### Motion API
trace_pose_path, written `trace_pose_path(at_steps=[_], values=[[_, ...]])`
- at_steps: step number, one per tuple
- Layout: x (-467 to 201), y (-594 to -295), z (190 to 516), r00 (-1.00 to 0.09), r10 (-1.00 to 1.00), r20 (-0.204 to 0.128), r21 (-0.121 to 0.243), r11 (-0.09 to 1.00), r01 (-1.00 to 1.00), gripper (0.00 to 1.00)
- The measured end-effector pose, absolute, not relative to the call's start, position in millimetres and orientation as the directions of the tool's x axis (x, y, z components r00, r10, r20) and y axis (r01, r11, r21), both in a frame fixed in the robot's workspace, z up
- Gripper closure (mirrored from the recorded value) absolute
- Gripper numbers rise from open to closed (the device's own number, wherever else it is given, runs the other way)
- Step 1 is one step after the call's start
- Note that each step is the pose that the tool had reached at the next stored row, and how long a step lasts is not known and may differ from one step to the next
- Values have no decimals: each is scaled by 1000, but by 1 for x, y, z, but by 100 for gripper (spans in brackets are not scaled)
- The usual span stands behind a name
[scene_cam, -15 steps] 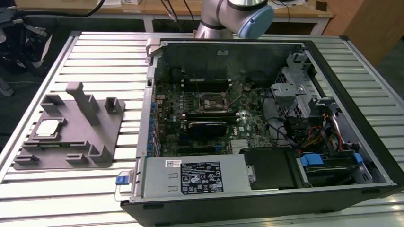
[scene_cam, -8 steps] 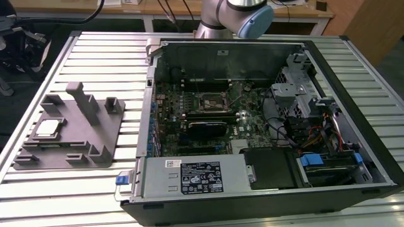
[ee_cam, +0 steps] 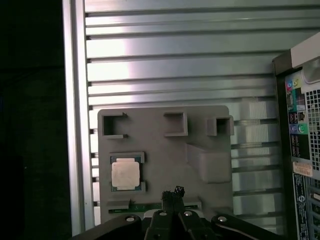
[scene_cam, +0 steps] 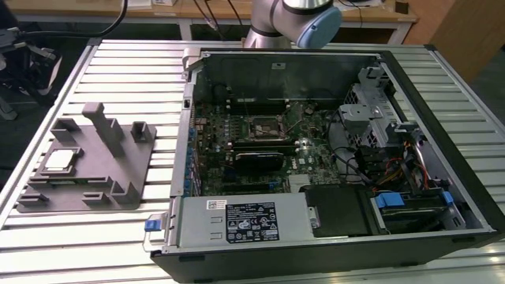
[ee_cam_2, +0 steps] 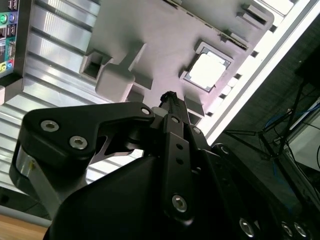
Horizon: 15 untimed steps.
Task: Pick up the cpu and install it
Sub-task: 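Reach for the cpu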
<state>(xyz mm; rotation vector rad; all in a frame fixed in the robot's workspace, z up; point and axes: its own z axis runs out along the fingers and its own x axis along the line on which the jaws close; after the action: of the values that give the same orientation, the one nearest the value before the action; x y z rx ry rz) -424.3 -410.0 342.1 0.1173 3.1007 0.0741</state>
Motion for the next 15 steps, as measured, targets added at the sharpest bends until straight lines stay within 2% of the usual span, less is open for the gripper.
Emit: trace_pose_path(at_steps=[15], values=[[-435, -410, 323, -996, 76, -36, 49, 996, 75, 89]])
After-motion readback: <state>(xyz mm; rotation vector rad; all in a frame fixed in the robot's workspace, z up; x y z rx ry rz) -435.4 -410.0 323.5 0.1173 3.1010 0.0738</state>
